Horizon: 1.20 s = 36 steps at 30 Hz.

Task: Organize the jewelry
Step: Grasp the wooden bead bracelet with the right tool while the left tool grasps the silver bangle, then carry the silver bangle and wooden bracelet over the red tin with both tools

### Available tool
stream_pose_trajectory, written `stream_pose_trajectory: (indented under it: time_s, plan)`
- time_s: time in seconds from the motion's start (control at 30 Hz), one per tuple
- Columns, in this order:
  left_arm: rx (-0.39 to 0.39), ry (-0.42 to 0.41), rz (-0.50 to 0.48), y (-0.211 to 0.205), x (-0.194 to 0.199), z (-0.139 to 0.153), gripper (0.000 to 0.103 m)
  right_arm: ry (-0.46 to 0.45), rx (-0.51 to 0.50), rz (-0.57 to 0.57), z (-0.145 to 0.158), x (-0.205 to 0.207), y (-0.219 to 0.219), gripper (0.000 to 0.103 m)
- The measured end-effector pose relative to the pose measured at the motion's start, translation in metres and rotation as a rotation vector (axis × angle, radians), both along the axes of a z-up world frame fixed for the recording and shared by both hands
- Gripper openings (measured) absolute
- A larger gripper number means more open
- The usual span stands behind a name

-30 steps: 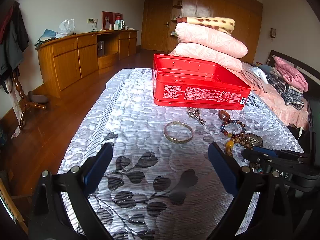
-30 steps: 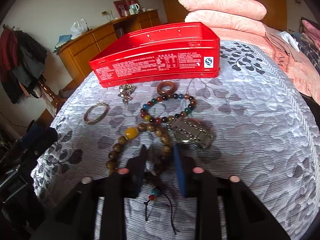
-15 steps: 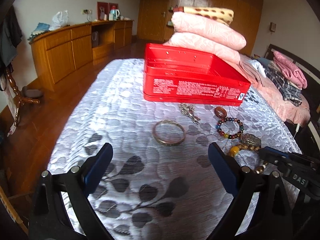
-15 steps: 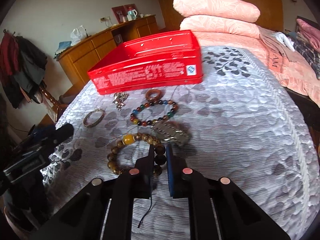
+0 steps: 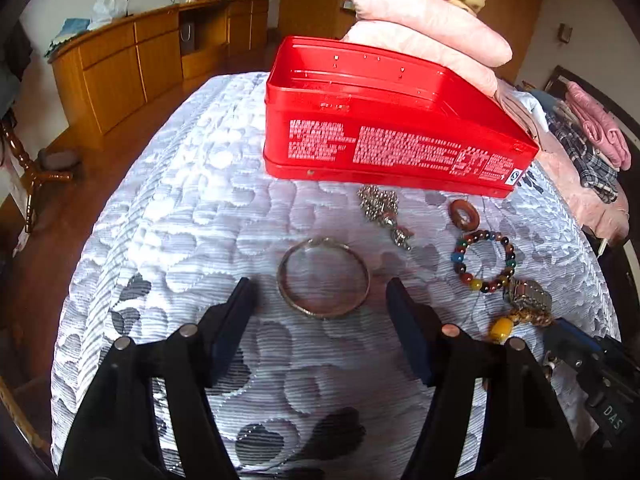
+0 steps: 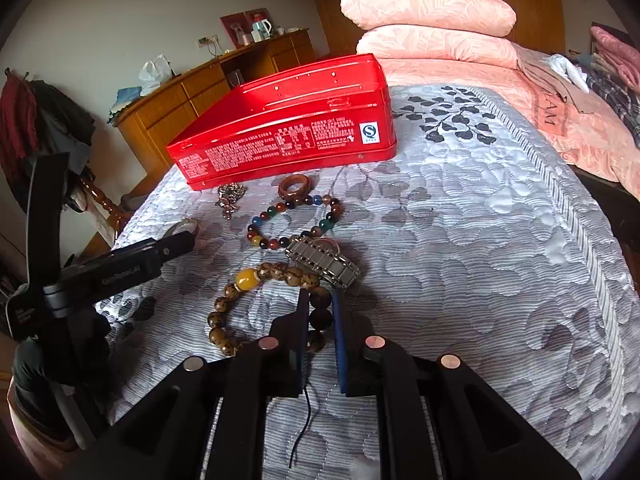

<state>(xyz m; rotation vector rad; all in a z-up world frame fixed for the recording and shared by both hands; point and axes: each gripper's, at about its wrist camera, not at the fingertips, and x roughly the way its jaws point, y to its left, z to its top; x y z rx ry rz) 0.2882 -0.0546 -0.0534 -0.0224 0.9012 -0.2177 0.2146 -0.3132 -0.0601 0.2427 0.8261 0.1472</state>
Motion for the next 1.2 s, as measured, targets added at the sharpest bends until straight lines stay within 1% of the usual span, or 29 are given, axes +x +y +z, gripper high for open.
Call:
stream_pose_trajectory:
  time_s: [0.07, 0.1, 0.17, 0.33, 0.57, 0.73, 0.8, 0.97, 1.07, 1.2]
  plan:
    - [0.017, 0.003, 0.000, -0.002, 0.000, -0.001, 0.064, 0.001, 0.002, 0.000, -0.001, 0.000, 0.000, 0.011]
    - [0.022, 0.000, 0.003, -0.002, 0.000, -0.001, 0.054, 0.001, 0.002, 0.000, -0.001, 0.000, 0.000, 0.011]
    - [0.026, -0.001, 0.011, -0.003, 0.001, -0.001, 0.046, 0.003, 0.003, -0.001, -0.001, 0.000, 0.000, 0.012]
    - [0.023, -0.009, -0.005, -0.002, -0.005, 0.001, 0.045, 0.010, 0.000, -0.004, -0.002, 0.001, 0.000, 0.012]
    - [0.007, -0.022, -0.027, 0.010, -0.034, 0.005, 0.045, 0.019, -0.008, -0.005, -0.004, 0.002, 0.001, 0.012]
    - [0.011, -0.022, -0.032, 0.015, -0.050, 0.000, 0.045, 0.033, -0.006, -0.005, -0.005, 0.005, 0.001, 0.012]
    - [0.012, -0.025, -0.031, 0.015, -0.051, 0.000, 0.045, 0.035, -0.011, 0.000, -0.006, 0.005, 0.002, 0.014]
    - [0.014, -0.028, -0.029, 0.015, -0.050, -0.001, 0.045, 0.031, -0.029, 0.002, -0.006, 0.006, 0.004, 0.014]
    - [0.009, -0.028, -0.028, 0.015, -0.050, -0.001, 0.045, 0.025, -0.046, 0.003, -0.006, 0.005, 0.006, 0.012]
    - [-0.013, -0.031, -0.026, 0.019, -0.052, 0.003, 0.045, 0.013, -0.044, 0.012, 0.000, 0.003, 0.007, 0.011]
